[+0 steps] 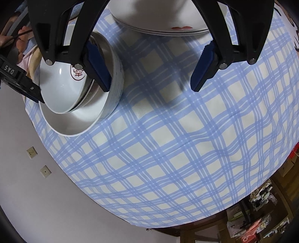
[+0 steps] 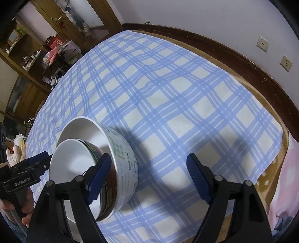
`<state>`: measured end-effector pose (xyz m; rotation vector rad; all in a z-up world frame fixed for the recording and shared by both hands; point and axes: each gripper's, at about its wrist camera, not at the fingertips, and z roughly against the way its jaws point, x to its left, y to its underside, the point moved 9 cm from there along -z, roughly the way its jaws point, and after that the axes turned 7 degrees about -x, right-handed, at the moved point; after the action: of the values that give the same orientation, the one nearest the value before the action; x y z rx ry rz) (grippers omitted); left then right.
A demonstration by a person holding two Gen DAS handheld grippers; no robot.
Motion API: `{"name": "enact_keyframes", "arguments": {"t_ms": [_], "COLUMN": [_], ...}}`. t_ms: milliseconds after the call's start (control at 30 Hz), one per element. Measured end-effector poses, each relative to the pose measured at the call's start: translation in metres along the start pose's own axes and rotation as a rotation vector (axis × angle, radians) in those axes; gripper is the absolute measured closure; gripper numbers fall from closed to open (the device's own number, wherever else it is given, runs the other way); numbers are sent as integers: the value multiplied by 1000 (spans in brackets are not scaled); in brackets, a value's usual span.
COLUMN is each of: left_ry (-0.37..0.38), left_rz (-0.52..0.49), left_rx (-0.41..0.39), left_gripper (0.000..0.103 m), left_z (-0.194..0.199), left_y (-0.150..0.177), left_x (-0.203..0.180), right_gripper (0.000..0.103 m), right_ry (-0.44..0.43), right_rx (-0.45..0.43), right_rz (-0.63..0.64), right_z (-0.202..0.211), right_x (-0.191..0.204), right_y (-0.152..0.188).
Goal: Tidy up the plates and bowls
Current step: 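Move both grippers to the large white bowl's rim and close them on it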
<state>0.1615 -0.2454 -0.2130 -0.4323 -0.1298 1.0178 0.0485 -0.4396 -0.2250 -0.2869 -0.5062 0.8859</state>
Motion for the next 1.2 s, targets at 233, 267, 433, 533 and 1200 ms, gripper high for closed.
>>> {"name": "enact_keyframes", "arguments": {"t_ms": [233,267,433,533,1200], "left_ry": [13,13,3,-8,-48], "left_rz": [27,27,16,6,-60], "left_rx": [22,22,26,27,46], "left_gripper": [18,18,18,18,19], "left_z": [-7,-7,-7,-6,-4], "left_y": [2,3,2,2,-1], "left_x": [1,1,0,0,-4], "right_gripper": [35,36,37,41,74], "right_ry": [-43,-45,-48,-46,33], "right_rx": [17,16,17,10,3], "right_rz": [-17,-15,-15,-3,171], "right_z": [-2,-2,-2,-1,-2], "right_x": [2,2,5,7,24], "right_y": [2,2,3,1,-3]}}
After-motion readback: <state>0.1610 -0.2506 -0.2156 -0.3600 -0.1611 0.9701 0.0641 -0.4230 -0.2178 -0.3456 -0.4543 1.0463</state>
